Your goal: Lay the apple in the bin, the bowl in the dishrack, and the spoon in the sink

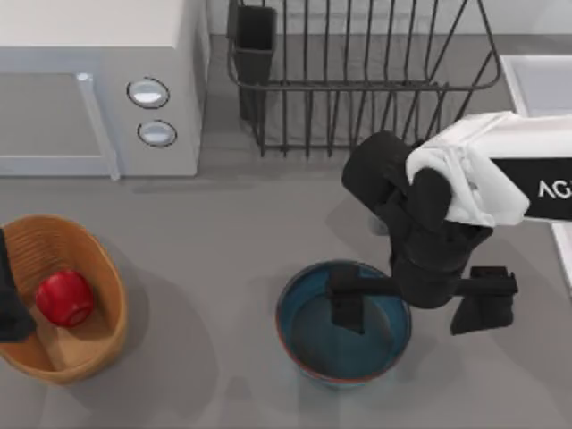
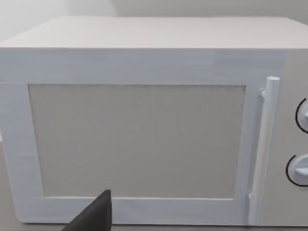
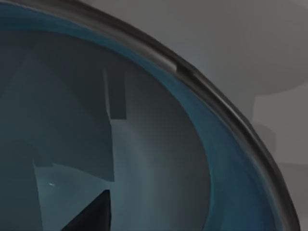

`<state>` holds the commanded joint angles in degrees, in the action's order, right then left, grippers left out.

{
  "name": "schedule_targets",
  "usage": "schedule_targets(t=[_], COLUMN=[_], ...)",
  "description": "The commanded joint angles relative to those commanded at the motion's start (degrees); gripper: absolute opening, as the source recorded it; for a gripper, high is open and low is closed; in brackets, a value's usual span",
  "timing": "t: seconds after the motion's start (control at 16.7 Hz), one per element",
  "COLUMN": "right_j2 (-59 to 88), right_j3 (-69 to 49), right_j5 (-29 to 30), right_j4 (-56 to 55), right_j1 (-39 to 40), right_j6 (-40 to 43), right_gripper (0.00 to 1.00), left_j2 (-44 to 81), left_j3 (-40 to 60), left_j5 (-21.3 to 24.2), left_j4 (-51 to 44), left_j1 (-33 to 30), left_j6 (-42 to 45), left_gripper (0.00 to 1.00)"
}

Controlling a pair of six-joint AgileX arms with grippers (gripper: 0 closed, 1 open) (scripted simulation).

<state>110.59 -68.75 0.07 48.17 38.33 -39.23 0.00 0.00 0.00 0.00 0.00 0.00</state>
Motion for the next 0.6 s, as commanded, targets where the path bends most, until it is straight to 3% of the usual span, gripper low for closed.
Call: schedule_targets(t=[0.12, 0.6], right_j2=[0.00, 0.00], right_j3=[0.00, 0.00], right_j5=[0.00, 0.00], right_j4=[0.00, 0.00], right_j1=[0.00, 0.00], right_j6=[0.00, 0.00], right_gripper=[1.00, 0.40], left_j2=[0.00, 0.00], left_j3=[0.00, 0.00], left_j5=[0.00, 0.00], left_j4=[0.00, 0.00], left_j1=[0.00, 0.00], left_j6=[0.00, 0.00], left_gripper=[1.00, 1.00])
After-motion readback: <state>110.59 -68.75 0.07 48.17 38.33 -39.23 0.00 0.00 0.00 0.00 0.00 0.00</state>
